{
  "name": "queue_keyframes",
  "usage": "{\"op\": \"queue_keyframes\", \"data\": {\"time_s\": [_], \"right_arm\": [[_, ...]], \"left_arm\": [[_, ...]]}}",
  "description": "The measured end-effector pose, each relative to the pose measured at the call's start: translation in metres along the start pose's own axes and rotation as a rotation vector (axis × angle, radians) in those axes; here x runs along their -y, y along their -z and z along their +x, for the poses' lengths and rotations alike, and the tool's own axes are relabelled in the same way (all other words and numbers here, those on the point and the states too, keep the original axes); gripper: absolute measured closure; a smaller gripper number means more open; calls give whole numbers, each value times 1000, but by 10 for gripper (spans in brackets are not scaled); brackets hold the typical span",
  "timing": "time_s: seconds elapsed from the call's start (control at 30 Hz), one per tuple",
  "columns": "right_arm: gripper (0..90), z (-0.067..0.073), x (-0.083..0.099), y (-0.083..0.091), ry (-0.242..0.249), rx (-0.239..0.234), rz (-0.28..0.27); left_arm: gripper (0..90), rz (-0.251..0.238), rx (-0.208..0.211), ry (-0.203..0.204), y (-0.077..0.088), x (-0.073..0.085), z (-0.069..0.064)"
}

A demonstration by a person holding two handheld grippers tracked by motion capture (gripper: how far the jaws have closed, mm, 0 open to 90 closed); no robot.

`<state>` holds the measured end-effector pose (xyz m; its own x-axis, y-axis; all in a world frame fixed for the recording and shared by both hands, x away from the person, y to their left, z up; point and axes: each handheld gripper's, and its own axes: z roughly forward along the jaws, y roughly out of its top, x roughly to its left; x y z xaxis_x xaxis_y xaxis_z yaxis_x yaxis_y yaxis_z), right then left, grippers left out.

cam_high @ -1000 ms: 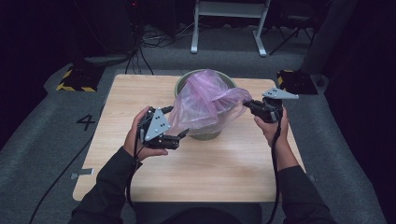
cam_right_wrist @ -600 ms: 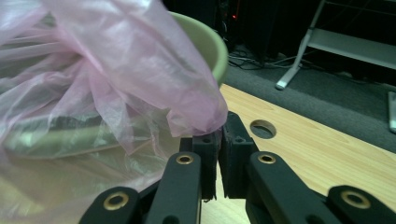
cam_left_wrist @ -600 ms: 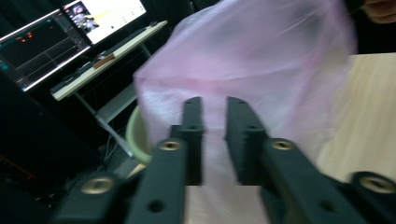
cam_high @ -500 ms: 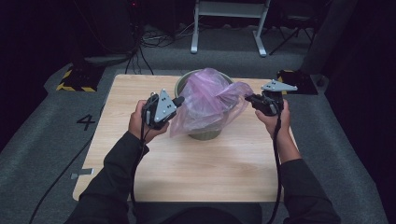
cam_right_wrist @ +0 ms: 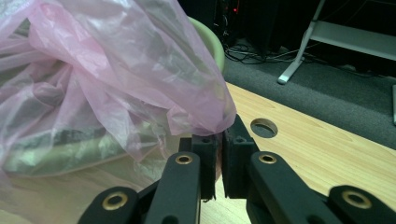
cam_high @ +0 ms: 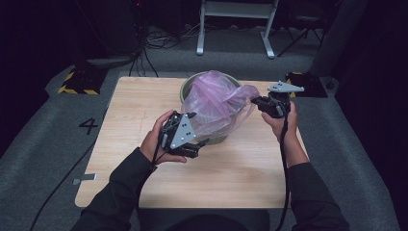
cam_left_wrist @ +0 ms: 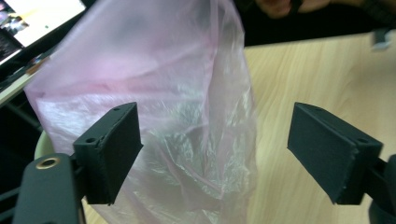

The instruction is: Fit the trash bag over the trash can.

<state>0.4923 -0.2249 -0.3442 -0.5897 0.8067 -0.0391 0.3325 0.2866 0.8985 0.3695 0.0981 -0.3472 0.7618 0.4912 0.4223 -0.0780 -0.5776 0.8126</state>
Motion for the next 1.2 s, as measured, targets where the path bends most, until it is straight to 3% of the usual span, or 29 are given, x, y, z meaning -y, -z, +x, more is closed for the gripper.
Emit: {"op": "queue_keyframes", "data": {"time_s": [0.03,0.07,0.1,0.13,0.17,0.2,0.27,0.37,0.43,0.47,0.53,0.57,0.6,0.63,0.77,0.93,1.0,1.2], "right_arm": [[857,0,-1,0,0,-2,1],[857,1,-2,0,-2,-5,0],[856,1,-3,0,3,-6,-1],[854,2,-4,0,9,-8,-1],[854,2,-5,1,10,-10,-1],[853,2,-6,1,13,-14,-3],[853,3,-8,3,14,-20,-14],[853,3,-9,6,17,-22,-20],[853,2,-8,6,23,-17,-16],[853,2,-8,7,22,-15,-13],[853,1,-9,6,23,-8,-13],[853,0,-9,6,21,-6,-14],[853,-1,-10,6,13,-6,-14],[853,-1,-10,5,15,-4,-14],[853,-2,-13,3,25,16,-3],[853,-9,-18,-10,23,42,31],[853,-14,-17,-20,1,39,50],[853,-22,-11,-40,-34,36,94]], "left_arm": [[172,7,7,9,-3,1,0],[175,27,-23,7,-7,3,-1],[217,57,-105,-16,-11,3,-2],[321,74,-130,-33,-13,4,-2],[364,85,-153,-42,-16,6,-1],[456,88,-183,-29,-17,8,1],[604,59,-169,7,-17,11,7],[805,1,-184,44,-9,15,17],[870,-15,-177,66,-5,17,22],[889,-18,-176,69,-4,18,26],[895,-64,-163,123,2,21,36],[897,-64,-163,123,2,21,36],[899,-83,-167,165,6,23,47],[900,-95,-169,179,8,24,51],[900,-109,-165,237,8,27,71],[900,-79,-181,304,-4,31,96],[900,-70,-177,358,-13,38,107],[900,-32,-185,455,-40,56,123]]}}
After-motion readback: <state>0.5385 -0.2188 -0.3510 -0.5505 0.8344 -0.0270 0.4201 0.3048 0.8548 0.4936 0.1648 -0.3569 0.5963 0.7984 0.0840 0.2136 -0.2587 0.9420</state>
